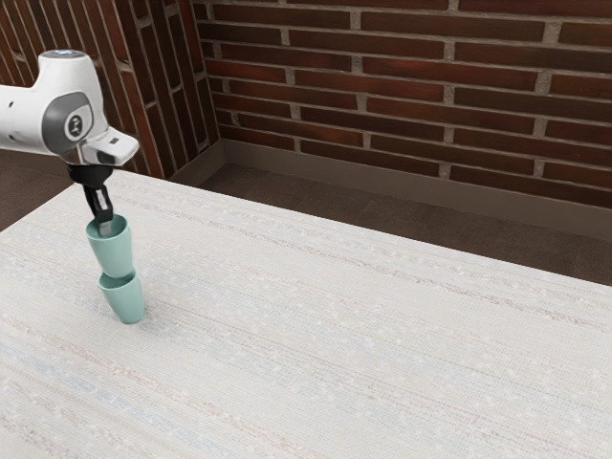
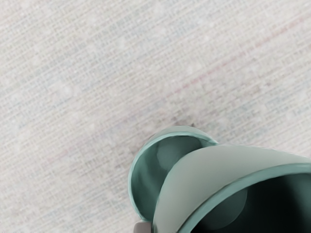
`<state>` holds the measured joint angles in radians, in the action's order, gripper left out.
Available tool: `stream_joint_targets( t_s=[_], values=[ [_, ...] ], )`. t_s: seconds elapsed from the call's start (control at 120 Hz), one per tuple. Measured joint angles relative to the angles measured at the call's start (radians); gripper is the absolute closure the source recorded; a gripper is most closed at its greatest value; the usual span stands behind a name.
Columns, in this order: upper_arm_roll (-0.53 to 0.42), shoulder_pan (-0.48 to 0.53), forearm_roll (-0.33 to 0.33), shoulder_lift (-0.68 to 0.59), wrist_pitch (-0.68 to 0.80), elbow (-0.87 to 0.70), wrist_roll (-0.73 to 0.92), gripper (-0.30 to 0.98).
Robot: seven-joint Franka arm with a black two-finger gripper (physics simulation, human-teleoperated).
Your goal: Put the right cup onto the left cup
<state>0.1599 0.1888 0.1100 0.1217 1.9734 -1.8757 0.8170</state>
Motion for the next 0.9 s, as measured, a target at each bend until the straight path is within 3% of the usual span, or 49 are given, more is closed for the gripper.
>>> stream_joint_targets(
  t_s=[0.9],
  values=[
    [0.000,-0.005,0.067,0.103,-0.026,0.042,-0.062,0.78]
  ],
)
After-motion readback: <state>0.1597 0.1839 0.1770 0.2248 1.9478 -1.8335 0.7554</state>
